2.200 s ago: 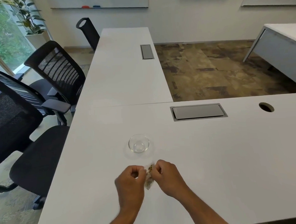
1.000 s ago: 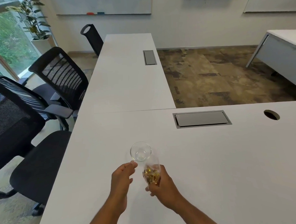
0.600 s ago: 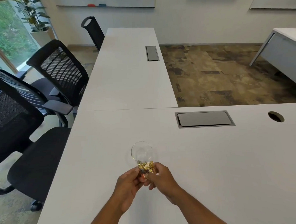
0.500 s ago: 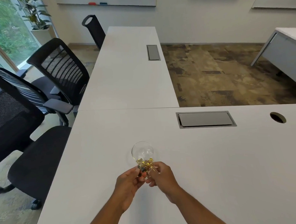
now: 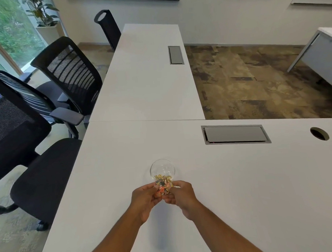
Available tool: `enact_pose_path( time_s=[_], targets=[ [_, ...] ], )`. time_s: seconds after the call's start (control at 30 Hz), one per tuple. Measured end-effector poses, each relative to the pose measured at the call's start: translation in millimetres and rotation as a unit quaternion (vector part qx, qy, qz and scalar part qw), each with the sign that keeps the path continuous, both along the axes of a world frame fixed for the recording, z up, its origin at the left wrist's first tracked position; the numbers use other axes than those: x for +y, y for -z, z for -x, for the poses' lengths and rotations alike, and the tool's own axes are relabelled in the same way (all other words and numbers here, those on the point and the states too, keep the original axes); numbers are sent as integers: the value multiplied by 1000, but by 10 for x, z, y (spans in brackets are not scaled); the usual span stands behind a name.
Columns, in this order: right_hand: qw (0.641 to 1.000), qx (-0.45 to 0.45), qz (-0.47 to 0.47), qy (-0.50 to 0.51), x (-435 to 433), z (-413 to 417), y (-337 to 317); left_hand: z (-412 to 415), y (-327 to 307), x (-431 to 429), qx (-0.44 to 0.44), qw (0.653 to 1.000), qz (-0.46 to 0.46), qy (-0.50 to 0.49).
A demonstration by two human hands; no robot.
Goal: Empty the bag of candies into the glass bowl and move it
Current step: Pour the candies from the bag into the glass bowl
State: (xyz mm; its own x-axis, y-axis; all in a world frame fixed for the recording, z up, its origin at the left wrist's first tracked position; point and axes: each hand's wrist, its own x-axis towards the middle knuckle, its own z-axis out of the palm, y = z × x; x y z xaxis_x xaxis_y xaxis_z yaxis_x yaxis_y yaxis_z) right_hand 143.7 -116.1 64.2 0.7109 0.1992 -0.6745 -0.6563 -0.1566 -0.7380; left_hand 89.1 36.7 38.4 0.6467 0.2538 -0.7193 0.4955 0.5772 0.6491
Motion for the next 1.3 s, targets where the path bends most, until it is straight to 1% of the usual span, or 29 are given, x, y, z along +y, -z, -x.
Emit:
enact_pose_path(
  time_s=[0.43,0.6,0.93,1.17,1.3],
  targets=[
    [1000,8,15,-1,84,-158,-76,-155,16,96,27,999,18,-30],
    [999,-4,32,-13,100,-199,-77,-195,-3,105,27,998,26,-50],
    [999,-18,39,-11,129,-279,-84,-309,-85,130,41,997,15,-56],
    [999,-6,33,0,145,-324,-98,-347,-212,145,43,998,7,-49],
    [1000,0,31,0,138,-320,-111,-357,-232,128,60,997,-24,-36]
  ],
)
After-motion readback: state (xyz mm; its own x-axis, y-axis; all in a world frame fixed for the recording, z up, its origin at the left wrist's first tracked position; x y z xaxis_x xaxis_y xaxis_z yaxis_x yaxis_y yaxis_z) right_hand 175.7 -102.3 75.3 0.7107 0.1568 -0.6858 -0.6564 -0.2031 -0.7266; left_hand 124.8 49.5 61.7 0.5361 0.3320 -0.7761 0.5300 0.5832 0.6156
